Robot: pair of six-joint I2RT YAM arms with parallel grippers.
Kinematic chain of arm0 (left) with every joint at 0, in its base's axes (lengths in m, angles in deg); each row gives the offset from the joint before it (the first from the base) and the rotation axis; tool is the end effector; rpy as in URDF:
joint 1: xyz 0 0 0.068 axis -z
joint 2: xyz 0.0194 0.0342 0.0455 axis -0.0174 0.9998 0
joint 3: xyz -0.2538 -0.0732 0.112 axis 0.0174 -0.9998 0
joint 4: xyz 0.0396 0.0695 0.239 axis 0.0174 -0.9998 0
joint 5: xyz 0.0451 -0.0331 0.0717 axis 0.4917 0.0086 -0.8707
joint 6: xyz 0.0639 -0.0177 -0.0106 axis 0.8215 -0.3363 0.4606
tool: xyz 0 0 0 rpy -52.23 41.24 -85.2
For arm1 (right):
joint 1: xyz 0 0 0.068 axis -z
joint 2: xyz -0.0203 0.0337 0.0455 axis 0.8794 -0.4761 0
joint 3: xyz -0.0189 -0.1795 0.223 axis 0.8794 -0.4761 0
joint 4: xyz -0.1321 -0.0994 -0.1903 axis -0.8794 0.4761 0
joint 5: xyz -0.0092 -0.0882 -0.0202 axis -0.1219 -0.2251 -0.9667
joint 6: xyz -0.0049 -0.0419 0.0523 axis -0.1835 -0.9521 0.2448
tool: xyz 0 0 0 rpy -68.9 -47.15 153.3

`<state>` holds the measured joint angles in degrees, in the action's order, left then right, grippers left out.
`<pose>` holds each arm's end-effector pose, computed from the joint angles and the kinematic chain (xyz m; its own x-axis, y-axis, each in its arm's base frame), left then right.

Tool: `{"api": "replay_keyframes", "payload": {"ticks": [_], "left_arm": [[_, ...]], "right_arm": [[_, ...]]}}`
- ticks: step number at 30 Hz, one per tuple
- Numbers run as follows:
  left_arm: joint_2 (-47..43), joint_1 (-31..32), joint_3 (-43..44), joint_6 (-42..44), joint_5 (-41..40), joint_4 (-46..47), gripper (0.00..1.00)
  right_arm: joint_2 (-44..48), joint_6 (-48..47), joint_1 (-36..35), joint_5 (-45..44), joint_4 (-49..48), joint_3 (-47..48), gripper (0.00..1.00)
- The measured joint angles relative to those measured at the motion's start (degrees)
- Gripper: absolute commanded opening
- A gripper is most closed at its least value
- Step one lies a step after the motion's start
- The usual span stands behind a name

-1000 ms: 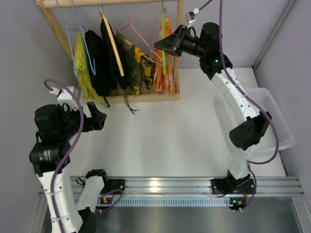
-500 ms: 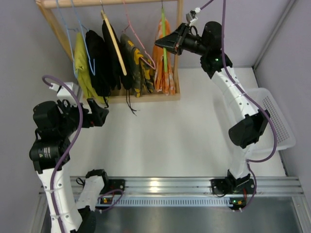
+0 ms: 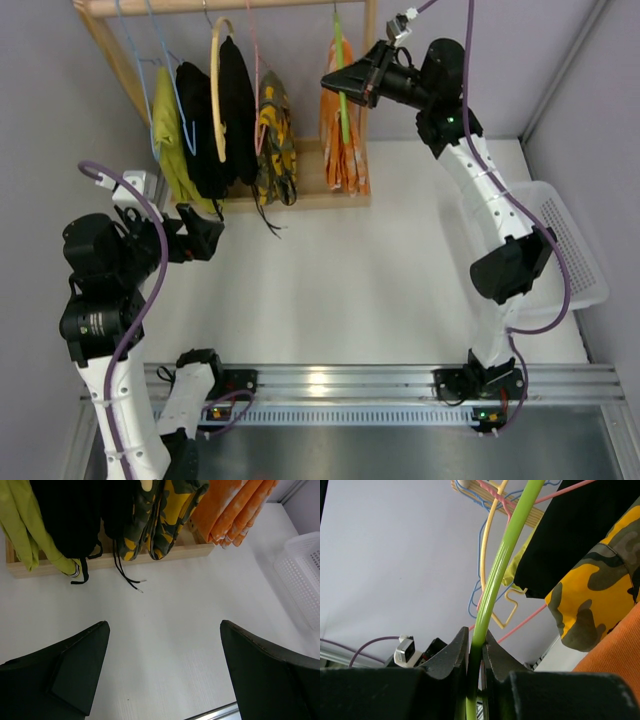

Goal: Remove the trousers from the hanger

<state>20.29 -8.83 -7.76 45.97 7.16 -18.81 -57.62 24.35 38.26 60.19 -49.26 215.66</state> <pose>0.0869 -0.0102 0.4624 -0.3284 -0.1706 -0.9290 0.2460 0.9342 -0.2585 0.3895 0.2078 0.5185 -0.7771 0.4092 -0.4782 -0.4998 0.0607 0.8640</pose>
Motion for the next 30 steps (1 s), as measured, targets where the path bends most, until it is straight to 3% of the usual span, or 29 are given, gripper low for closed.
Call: {"api": "replay_keyframes", "payload": {"ticks": [30], "left_arm": [[0.50, 0.00, 0.87, -0.17, 1.51, 0.92, 0.99]], "right_arm": [[-2.89, -1.11, 0.22, -0.02, -6.25, 1.55, 0.00]]}}
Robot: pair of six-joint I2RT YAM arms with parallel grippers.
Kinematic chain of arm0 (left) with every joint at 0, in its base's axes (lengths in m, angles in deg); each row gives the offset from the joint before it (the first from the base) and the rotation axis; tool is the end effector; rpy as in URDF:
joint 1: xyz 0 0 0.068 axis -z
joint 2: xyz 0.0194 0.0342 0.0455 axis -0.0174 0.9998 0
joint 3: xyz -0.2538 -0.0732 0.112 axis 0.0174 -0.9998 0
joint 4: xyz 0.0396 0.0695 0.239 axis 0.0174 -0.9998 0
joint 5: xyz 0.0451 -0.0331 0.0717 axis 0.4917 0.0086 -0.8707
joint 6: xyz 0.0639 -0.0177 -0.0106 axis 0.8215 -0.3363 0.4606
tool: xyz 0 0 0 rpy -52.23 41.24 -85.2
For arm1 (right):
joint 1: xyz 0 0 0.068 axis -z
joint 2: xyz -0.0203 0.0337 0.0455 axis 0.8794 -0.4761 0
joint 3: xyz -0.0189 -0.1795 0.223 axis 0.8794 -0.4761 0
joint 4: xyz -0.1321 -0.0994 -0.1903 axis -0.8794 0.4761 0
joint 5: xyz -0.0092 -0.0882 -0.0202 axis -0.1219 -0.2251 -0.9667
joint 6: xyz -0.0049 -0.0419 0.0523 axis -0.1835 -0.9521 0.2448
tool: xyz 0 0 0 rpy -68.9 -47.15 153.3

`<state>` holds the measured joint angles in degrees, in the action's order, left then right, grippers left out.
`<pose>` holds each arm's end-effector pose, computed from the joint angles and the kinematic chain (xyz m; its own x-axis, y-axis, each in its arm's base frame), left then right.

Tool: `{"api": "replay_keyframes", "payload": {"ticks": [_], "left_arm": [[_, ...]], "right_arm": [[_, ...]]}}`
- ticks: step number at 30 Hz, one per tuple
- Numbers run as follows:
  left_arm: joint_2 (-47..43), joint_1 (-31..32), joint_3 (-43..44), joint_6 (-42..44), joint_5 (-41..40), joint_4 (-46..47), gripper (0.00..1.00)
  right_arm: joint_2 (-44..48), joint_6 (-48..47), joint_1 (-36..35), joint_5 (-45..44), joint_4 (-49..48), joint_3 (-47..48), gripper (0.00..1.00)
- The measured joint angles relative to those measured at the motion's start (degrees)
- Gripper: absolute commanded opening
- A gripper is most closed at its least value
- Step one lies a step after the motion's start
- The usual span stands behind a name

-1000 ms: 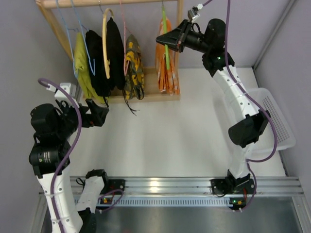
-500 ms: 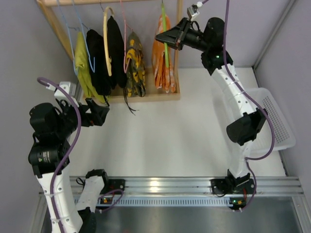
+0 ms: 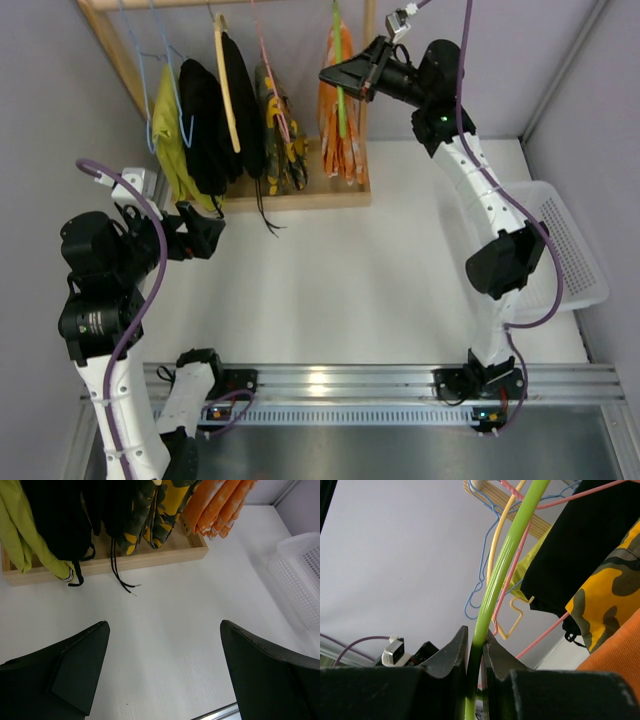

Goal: Remove the trousers from the hanger

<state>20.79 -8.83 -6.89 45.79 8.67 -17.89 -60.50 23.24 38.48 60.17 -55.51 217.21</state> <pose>0.0877 -0.0113 0.4679 -0.3116 -0.1688 -0.9351 0.2745 0.9261 -0.2587 0.4025 0.2115 0.5177 -0.7247 0.4286 -0.5396 -0.5803 0.0426 0.8133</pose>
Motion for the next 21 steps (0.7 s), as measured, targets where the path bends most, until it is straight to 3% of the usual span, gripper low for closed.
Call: {"api": "replay_keyframes", "payload": {"ticks": [12, 21], "left_arm": [[-0.02, 0.00, 0.22, -0.17, 0.63, 0.39, 0.98], [-0.04, 0.00, 1.25, -0.37, 1.51, 0.42, 0.99]], "right_arm": [[4.50, 1.84, 0.00, -1.05, -5.03, -5.25, 0.00], [12.09, 3.32, 0.00, 0.09, -8.61, -18.45, 0.00]]}}
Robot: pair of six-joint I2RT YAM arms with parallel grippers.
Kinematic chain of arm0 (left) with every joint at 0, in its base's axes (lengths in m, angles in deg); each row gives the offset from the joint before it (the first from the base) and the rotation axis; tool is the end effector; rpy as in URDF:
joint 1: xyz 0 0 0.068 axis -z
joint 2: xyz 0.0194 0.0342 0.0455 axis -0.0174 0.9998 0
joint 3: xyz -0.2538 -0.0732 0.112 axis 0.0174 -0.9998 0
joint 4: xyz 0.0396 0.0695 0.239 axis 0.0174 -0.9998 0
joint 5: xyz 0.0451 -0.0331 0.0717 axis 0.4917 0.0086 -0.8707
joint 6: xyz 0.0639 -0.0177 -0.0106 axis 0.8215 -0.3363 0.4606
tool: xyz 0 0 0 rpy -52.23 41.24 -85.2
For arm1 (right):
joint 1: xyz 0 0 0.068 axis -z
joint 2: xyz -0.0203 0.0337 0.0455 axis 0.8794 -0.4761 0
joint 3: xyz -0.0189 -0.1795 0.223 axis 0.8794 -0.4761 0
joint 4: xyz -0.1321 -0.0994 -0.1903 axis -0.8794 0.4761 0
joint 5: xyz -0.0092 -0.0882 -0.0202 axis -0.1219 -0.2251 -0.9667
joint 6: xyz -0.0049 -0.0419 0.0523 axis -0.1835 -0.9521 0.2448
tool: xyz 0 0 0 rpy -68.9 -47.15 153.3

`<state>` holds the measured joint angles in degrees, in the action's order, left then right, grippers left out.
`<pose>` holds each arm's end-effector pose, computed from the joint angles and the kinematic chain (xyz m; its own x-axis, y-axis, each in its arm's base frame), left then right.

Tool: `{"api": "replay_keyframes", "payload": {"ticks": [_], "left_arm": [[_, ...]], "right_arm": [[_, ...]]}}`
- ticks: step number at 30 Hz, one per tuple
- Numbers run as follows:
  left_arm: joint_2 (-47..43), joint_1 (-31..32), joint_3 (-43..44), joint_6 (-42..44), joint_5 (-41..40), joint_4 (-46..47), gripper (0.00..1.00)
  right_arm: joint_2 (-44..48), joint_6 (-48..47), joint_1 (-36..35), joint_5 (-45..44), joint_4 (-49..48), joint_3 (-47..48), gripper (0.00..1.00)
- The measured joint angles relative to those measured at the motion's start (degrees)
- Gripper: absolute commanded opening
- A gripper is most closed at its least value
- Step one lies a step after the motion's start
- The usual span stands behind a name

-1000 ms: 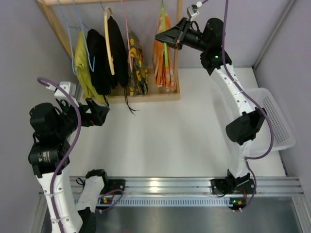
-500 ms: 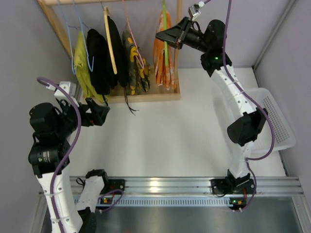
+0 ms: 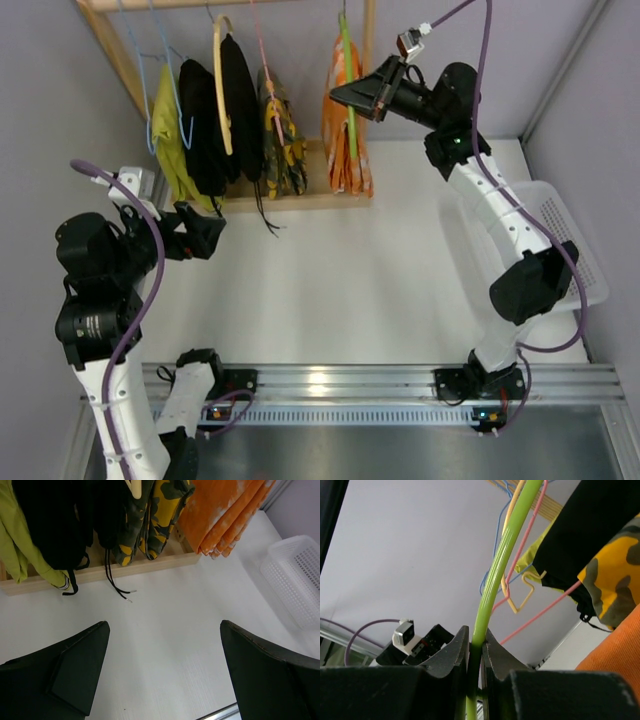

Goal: Remove the trousers from the hanger

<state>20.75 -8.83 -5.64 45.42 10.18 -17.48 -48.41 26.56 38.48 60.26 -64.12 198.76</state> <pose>0.0837 -0.0133 0.4747 -0.2892 -0.1688 -0.9423 0.3039 0.9172 -0.2576 0.3602 0.1935 0.5153 -0.7395 0.4367 -0.5123 -0.5676 0.0045 0.8233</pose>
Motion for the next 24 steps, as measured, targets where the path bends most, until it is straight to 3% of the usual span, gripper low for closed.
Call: {"api": "replay_keyframes", "payload": {"ticks": [7, 16, 24], "left_arm": [[0.55, -0.02, 2.47, -1.68, 2.32, -0.02, 0.99], [7.13, -0.07, 15.74, -8.17, 17.22, 1.86, 0.97], [9.01, -0.04, 13.86, -22.29, 25.44, 14.27, 0.98]], "right_arm": [[7.23, 0.00, -0.04, 3.06, -0.39, -10.40, 0.00], [21.92, -6.10, -0.11, 5.57, 4.46, -21.29, 0.00], [34.69, -9.62, -0.15, 4.79, 7.30, -30.45, 0.00]]}}
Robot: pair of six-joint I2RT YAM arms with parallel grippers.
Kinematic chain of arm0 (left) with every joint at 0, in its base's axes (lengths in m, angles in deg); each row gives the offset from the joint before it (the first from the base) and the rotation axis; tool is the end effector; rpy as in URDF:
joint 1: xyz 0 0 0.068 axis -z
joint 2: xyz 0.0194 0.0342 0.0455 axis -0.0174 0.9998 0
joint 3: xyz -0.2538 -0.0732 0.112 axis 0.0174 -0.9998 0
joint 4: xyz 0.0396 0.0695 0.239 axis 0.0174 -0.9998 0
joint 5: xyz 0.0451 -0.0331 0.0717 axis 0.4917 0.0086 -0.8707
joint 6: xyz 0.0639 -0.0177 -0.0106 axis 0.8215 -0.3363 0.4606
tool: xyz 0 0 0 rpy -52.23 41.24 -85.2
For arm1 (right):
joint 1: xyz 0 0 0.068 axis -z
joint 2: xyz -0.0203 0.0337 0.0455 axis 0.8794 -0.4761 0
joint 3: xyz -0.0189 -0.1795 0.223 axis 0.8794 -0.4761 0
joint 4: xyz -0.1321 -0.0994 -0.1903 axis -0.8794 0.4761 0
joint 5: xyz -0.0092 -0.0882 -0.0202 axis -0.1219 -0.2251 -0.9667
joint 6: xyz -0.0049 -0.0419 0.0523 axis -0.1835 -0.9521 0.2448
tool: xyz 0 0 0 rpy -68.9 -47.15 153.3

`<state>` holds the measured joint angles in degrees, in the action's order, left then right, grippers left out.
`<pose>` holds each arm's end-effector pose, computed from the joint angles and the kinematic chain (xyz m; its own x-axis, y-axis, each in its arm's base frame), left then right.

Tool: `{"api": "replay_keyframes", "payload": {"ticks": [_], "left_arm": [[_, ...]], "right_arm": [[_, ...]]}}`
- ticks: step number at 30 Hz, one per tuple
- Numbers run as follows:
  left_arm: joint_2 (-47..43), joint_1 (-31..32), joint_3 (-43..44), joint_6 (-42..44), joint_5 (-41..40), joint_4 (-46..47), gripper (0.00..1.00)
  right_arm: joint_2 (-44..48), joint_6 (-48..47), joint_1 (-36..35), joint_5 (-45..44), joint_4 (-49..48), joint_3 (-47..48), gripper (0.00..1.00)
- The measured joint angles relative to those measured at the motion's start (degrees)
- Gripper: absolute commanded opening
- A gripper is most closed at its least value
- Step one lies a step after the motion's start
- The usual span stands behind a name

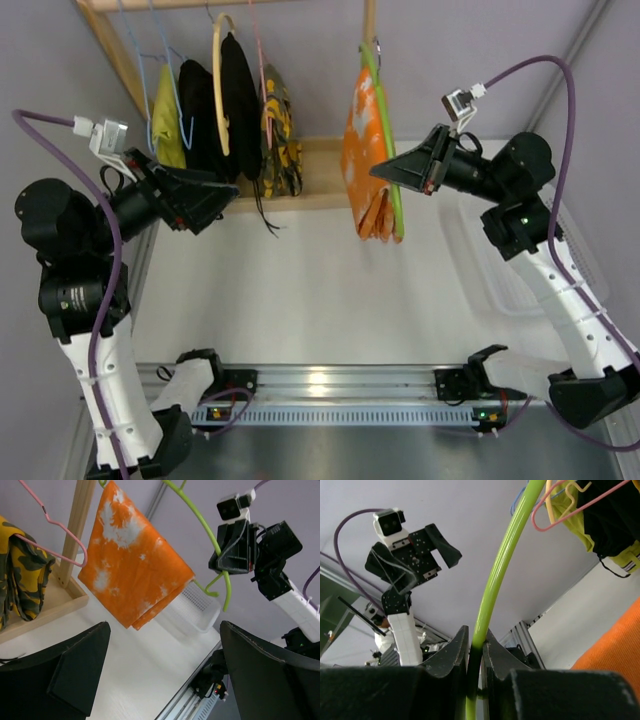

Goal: Remove the trousers from the hanger

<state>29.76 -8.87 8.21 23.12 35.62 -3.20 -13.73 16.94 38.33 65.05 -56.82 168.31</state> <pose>0.0898 -0.0295 0.5532 -0.2912 -0.3345 -0.8963 0.6632 0.6046 -0.4411 0.1989 0.1288 0.5084 -0.6911 0.3467 -0.6342 -0.6599 0.0554 0.7493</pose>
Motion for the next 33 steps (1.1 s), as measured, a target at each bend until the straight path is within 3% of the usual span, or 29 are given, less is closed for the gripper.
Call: {"api": "replay_keyframes", "payload": {"ticks": [4, 9, 17, 22, 27, 33], "left_arm": [[3.43, 2.10, -0.96, -7.69, -0.24, 8.24, 0.95], [10.95, 14.40, -0.20, -11.50, -2.99, 13.51, 0.95], [21.64, 25.44, 3.06, -13.07, -7.61, 14.53, 0.89], [27.76, 33.48, 9.60, -13.03, -10.51, 15.39, 0.87], [34.05, 39.80, 13.97, -13.57, -13.11, 20.11, 0.73], [38.86, 42.99, 10.97, -18.75, -15.34, 27.69, 0.65]], "right_arm": [[4.46, -2.49, 0.00, -1.86, 2.12, -4.72, 0.00], [9.35, -5.27, 0.00, -4.00, 5.77, -9.94, 0.00], [14.32, -8.61, 0.13, -6.91, 12.85, -14.86, 0.00], [14.10, -9.49, 0.70, -8.13, 13.25, -14.88, 0.00], [13.09, -10.23, 2.16, -9.40, 12.92, -14.88, 0.00], [11.98, -9.66, 3.23, -10.99, 12.26, -14.86, 0.00]]}}
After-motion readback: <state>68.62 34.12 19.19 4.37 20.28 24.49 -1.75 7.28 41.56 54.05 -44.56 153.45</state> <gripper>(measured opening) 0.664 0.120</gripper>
